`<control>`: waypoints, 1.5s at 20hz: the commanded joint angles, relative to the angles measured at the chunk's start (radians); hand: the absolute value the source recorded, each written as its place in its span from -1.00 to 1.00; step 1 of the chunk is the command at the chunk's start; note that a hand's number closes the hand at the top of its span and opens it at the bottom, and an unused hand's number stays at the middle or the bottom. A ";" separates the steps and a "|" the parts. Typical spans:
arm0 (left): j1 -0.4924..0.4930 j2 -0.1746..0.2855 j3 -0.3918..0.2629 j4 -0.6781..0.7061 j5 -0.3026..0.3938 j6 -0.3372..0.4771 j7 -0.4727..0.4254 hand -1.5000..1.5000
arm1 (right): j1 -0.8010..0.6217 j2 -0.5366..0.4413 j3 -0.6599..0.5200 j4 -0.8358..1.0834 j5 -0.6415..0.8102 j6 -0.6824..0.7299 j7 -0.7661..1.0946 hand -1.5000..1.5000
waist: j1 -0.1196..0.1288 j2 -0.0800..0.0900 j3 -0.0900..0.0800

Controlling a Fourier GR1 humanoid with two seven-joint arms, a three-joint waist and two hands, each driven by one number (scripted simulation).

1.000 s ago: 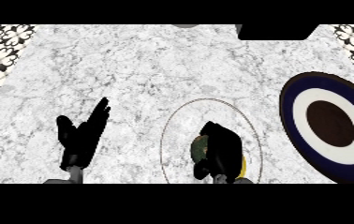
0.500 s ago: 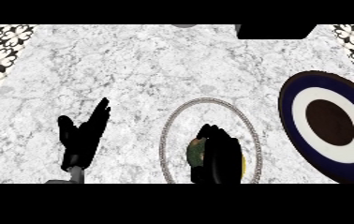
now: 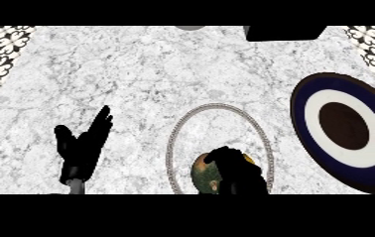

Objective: Pick the squash from the placemat and place it in the plate

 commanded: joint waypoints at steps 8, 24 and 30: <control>0.040 -0.015 -0.016 0.020 -0.007 -0.014 -0.016 0.00 | 0.288 -0.135 -0.049 -0.374 -0.019 -0.355 0.032 1.00 | 0.005 0.010 -0.001; -0.014 -0.023 -0.005 0.013 -0.005 -0.019 0.011 0.00 | 0.247 -0.566 -0.603 -0.171 -0.661 -0.842 -0.129 1.00 | 0.038 0.018 0.003; -0.053 -0.028 -0.009 0.039 -0.023 -0.017 0.015 0.00 | 0.123 -0.687 -0.603 0.038 -0.967 -0.933 -0.274 1.00 | 0.043 0.019 0.002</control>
